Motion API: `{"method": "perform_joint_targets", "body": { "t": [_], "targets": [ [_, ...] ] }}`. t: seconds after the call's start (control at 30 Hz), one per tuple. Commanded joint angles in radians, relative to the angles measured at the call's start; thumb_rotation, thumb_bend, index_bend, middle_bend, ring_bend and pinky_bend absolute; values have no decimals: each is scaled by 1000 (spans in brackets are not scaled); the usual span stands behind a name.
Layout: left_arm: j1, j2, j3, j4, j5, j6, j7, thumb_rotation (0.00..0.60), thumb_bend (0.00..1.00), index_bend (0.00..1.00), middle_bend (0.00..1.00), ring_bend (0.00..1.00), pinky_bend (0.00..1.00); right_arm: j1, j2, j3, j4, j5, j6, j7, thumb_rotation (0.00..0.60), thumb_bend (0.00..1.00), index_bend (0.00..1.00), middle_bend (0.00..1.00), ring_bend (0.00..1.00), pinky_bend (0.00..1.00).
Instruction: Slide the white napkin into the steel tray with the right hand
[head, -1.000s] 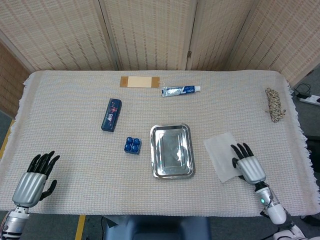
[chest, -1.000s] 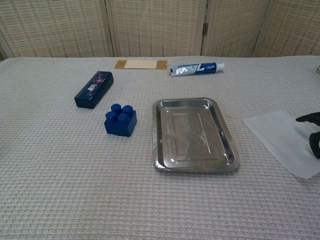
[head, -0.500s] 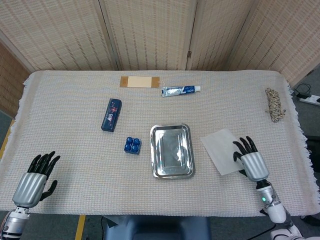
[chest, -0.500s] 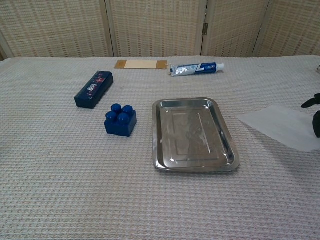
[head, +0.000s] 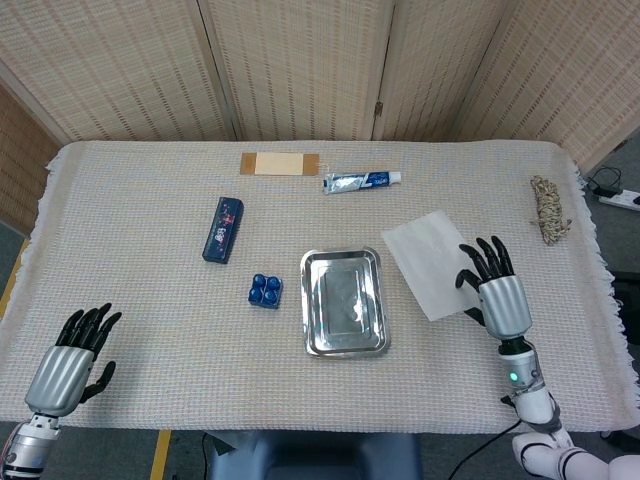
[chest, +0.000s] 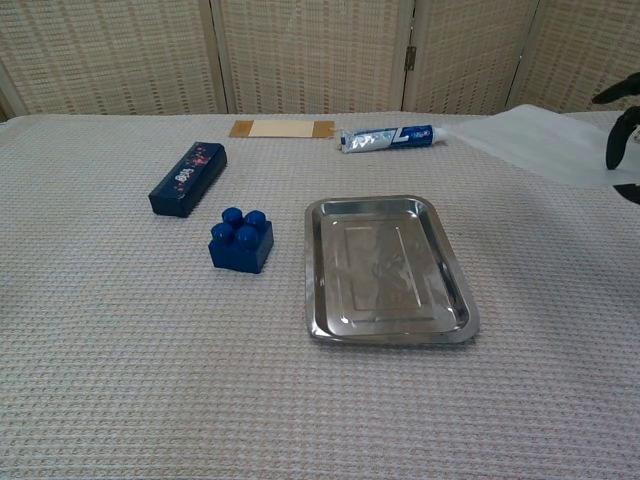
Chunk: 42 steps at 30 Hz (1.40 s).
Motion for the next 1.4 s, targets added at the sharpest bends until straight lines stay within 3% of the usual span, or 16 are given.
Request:
{"method": "perform_joint_targets", "body": {
  "t": [0.03,0.33,0.63,0.9,1.2,1.27,1.4],
  "targets": [
    [0,5,1,-3,2,1,-10,600,519,5,0,0,0,42,-7,32,-74,9,-8,-90,600,469,712,229,94,0],
    [-2,27,7,-14,11,2,-63,600,519,6,0,0,0,114,-152,38,-90,76,-162,-233,600,469,712,220,84,0],
    [-1,47,7,-15,4,0,-113,600,519,6,0,0,0,158,-313,33,-14,113,-235,-328,600,469,712,215,81,0],
    [-1,57,4,-21,-3,-1,-133,600,519,1,0,0,0,165,-392,29,46,136,-260,-388,600,469,711,207,76,0],
    [-1,61,9,-22,17,9,-156,600,519,7,0,0,0,142,-423,41,17,178,-255,-514,600,472,679,172,43,0],
    [-1,64,10,-22,21,12,-168,600,519,7,0,0,0,142,-430,39,6,180,-255,-548,600,472,656,155,24,0],
    [-3,68,11,-15,36,22,-192,600,519,11,0,0,0,138,-435,35,-32,191,-266,-604,600,472,498,82,0,0]
  ]
}}
